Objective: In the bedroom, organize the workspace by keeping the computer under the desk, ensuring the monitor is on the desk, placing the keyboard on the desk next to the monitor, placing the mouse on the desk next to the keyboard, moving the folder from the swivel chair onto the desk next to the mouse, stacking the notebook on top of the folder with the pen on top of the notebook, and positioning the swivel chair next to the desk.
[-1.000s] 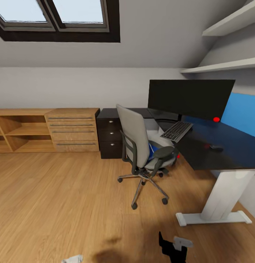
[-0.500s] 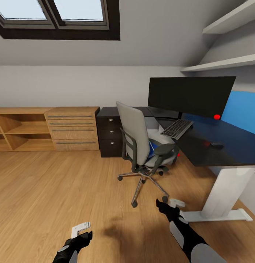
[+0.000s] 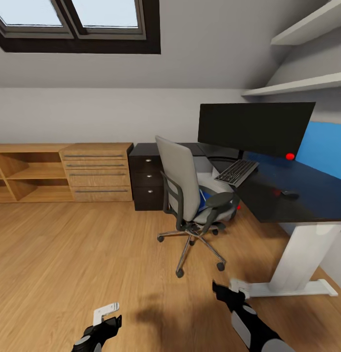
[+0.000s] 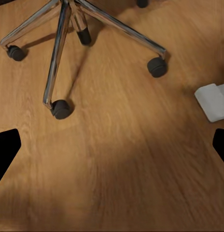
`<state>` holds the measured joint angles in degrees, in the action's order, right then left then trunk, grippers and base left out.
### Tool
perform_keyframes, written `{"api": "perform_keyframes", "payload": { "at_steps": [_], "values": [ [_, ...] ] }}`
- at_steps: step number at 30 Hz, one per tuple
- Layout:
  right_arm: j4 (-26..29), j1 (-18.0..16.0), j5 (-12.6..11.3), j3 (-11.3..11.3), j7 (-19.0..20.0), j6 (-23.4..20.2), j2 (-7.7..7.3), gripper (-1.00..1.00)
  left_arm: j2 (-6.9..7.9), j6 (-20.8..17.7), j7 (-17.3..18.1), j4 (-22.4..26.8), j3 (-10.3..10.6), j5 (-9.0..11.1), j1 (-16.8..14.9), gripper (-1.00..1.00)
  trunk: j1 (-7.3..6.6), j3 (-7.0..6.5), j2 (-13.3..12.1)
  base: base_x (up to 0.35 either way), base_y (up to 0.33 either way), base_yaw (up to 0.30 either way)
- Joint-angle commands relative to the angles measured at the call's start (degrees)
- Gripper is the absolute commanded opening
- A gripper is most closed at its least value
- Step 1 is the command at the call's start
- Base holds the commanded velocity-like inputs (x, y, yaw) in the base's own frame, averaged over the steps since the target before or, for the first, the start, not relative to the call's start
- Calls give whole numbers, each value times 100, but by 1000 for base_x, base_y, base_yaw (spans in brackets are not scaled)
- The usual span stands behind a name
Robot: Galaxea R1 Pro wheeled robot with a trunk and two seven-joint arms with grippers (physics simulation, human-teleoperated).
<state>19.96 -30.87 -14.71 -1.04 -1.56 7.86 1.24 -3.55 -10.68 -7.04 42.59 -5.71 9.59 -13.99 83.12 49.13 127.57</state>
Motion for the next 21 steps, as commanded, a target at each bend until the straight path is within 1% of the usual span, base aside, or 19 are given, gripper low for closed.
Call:
{"api": "perform_keyframes", "payload": {
  "at_steps": [1, 3, 7, 16, 20, 21],
  "values": [
    [-36, 0, -23, -9, -5, -15, 0, 100, -2, -63, -17, 44, -6, 60, 0, 100, -1, 6, 2, 0, 0, 0],
    [-100, 4, -23, -13, -4, -80, -4, 100, 0, -127, -17, 109, -5, 61, 0, 100, -1, 6, 2, 0, 0, 0],
    [-230, 10, -23, -19, -2, -197, -13, 100, -5, -240, -17, 238, -1, 53, 1, 100, 87, 77, 163, 0, 0, 0],
    [-291, 11, -23, -19, -2, -197, -19, 100, 11, -241, -17, 528, 0, 52, 1, 100, 284, 239, 524, 0, 0, 0],
    [-291, 11, -23, -19, -3, -142, -15, 100, 16, -241, -6, 657, 0, 48, 1, 100, 284, 239, 524, 0, 0, 0],
    [-291, 11, -23, -18, -3, -72, -11, 100, 18, -243, -3, 848, 0, 46, 1, 100, 284, 239, 524, 0, 0, 0]
  ]
}}
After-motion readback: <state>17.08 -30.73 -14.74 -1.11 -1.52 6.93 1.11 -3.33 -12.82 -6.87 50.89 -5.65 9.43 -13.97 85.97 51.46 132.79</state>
